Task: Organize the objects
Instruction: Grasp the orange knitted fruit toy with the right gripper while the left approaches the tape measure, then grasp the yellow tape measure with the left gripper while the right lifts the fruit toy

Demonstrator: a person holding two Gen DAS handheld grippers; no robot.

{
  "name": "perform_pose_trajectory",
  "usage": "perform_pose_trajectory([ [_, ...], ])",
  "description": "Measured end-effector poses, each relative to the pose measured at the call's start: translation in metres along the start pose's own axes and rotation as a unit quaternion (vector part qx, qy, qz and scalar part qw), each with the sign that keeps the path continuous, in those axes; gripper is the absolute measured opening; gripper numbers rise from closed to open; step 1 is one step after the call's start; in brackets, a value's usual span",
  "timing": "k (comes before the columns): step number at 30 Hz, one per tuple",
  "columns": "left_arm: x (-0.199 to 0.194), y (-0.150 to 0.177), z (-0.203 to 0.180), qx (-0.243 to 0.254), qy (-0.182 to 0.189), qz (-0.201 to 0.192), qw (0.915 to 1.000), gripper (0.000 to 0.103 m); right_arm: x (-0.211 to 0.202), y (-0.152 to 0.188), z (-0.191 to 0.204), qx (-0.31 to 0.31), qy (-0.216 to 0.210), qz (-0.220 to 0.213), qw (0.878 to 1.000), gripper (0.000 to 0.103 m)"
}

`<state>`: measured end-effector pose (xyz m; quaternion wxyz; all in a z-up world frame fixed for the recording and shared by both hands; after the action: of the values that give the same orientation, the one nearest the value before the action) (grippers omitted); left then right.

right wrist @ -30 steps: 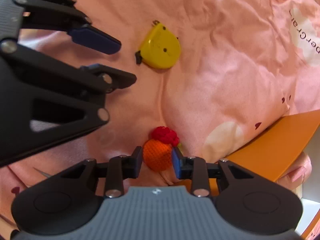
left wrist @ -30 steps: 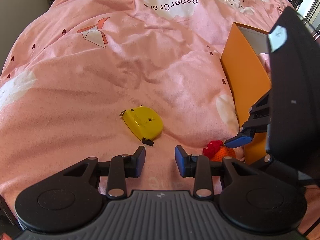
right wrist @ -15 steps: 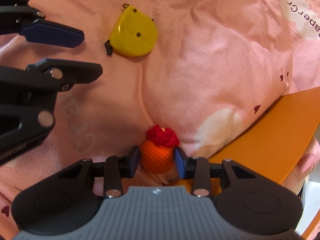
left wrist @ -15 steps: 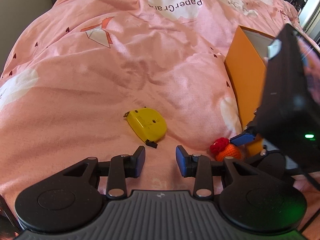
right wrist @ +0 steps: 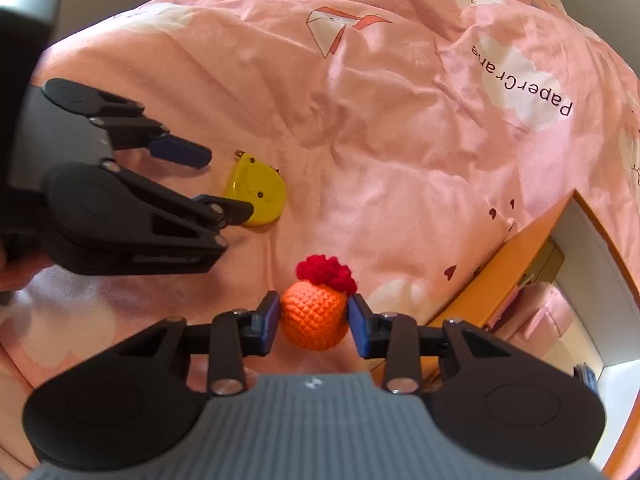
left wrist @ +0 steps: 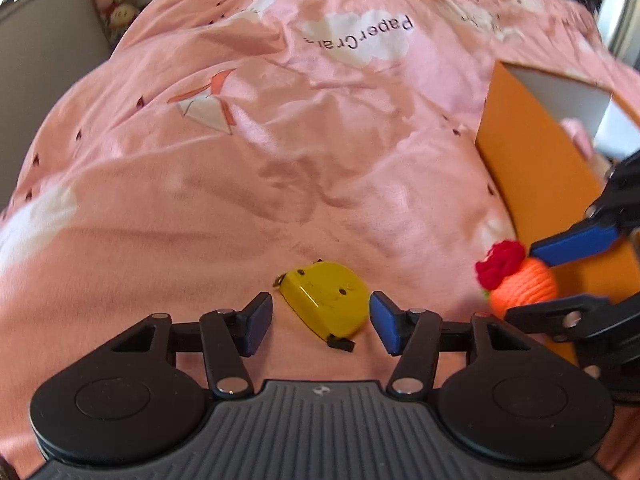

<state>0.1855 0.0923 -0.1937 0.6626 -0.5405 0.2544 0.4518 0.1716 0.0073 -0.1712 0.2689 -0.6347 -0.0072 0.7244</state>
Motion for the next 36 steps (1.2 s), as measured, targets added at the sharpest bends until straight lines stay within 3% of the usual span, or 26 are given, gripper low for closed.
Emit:
perform_pose_trajectory([
  [10,0.025,0.003,-0.018,0.029,-0.013,0.024,0.9992,0.069,0.004,0.003,-0.007,0.017,-0.007,-0.011,1.0,0.039],
  [21,0.022,0.004,-0.019,0.026,-0.011,0.013,0.9995,0.063,-0.007,0.002,-0.007,0.023,-0.004,-0.026,0.999,0.039],
  [27,-0.006,-0.003,-0.01,-0.017,0.035,-0.019,0.9991,0.055,-0.043,-0.001,-0.006,0.023,-0.003,-0.075,0.997,0.039],
  [36,-0.056,-0.021,-0.012,-0.03,0.074,-0.059,0.9951,0.052,-0.107,0.02,-0.026,0.042,0.033,-0.119,0.991,0.039],
])
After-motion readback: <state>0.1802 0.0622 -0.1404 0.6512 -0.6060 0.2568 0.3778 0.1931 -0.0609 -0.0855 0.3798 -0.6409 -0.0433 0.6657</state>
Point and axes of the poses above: each gripper's, at about its wrist camera, not at the fingertips, and x roughly the way its jaws point, z to its left, y to its underside, the point moved 9 cm from there along x, roughly the way its jaws point, and after that the axes turned 14 degrees about -y, right-handed, at the moved point
